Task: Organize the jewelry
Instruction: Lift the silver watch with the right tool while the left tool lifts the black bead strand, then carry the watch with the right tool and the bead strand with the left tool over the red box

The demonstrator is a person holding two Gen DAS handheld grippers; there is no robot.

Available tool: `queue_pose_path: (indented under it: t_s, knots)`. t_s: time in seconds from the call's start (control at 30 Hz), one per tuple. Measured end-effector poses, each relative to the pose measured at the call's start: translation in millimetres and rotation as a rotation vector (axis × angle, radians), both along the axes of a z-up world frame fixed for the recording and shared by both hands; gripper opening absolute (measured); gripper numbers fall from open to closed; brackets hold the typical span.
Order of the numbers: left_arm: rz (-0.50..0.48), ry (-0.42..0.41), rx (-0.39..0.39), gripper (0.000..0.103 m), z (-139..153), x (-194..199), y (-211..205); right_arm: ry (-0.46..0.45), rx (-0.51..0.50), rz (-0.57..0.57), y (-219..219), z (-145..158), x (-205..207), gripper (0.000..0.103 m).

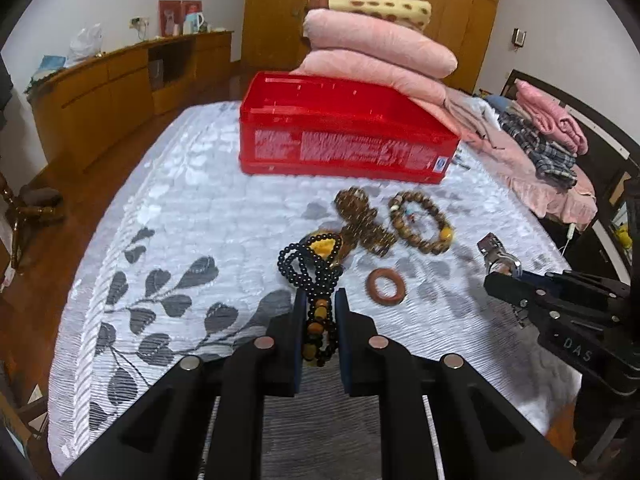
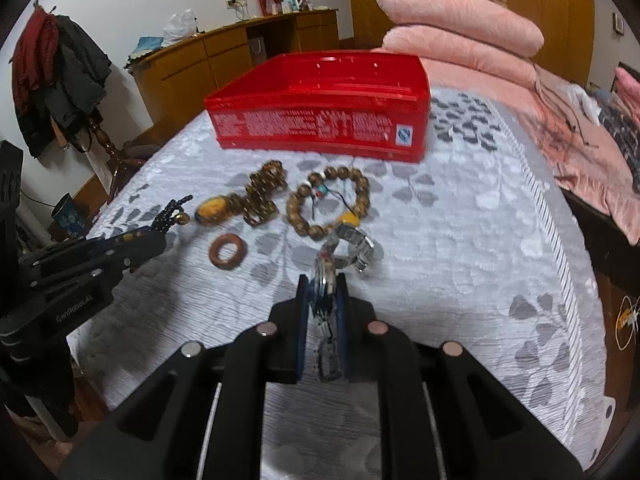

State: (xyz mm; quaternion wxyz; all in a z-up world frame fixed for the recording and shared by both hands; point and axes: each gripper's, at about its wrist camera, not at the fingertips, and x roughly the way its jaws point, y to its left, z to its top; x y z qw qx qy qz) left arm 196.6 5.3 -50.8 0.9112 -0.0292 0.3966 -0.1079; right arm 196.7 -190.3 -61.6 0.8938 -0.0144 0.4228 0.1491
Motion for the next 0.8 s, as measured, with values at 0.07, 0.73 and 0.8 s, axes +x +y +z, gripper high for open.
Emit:
queue_pose_path:
  t_s: [0.07,0.73,0.8]
  knots:
    - [-0.004,-0.017,-0.001,0.014,7,-1,-1,-0.016,-0.005,0.005,1,7,0,0.011]
    - [-0.012,-0.086,0.018,0.014,40,51,-11,-0.125,-0.030,0.012,-3,53,46,0.011]
    - [-0.013,-0.099,0.017,0.014,46,60,-12,-0.134,-0.029,0.010,-3,58,55,0.011]
